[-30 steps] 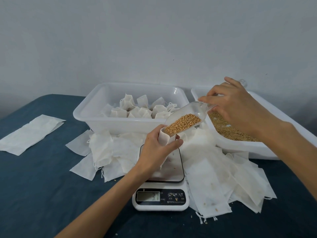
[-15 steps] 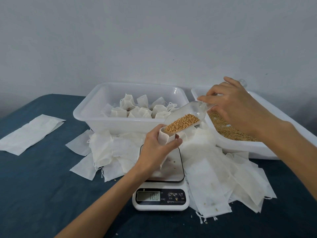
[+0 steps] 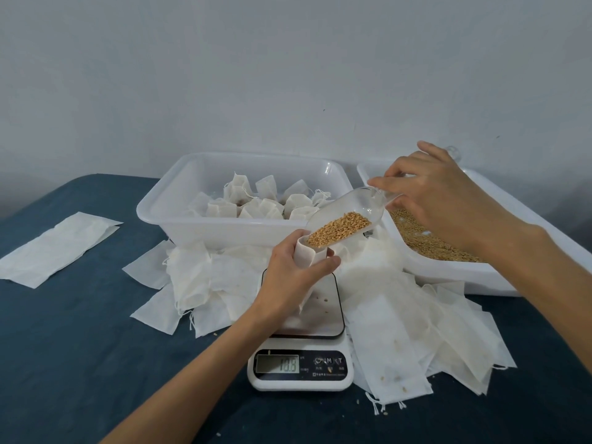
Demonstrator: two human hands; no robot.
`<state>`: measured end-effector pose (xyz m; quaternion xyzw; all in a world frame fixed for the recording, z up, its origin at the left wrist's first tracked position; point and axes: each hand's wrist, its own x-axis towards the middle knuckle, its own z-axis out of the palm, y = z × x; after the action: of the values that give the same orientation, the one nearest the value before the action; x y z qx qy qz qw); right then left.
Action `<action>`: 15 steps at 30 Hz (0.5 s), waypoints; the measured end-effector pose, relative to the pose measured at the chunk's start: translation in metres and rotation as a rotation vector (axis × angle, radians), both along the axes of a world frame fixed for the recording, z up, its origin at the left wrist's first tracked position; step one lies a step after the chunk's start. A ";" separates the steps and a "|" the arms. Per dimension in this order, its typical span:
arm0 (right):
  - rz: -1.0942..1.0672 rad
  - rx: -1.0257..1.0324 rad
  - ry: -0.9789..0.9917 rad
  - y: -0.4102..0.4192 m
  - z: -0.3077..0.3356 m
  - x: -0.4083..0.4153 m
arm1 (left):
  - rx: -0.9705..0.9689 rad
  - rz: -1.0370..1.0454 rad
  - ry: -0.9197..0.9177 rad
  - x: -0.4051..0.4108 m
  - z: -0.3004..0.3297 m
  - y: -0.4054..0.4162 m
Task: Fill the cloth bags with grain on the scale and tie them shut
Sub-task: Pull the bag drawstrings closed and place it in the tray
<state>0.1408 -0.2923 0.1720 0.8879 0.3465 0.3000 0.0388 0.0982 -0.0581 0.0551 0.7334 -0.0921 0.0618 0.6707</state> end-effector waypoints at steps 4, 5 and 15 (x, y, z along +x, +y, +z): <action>0.002 -0.002 -0.007 0.000 -0.001 0.001 | -0.010 0.001 0.008 0.001 0.000 0.000; 0.002 -0.003 -0.009 0.000 -0.001 0.001 | -0.014 0.000 0.009 0.001 0.000 0.000; 0.016 -0.001 -0.028 -0.001 -0.002 0.003 | -0.035 -0.018 0.021 0.003 -0.003 0.002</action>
<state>0.1438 -0.2930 0.1700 0.8808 0.3530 0.3127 0.0419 0.1013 -0.0564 0.0526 0.7214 -0.0908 0.0496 0.6848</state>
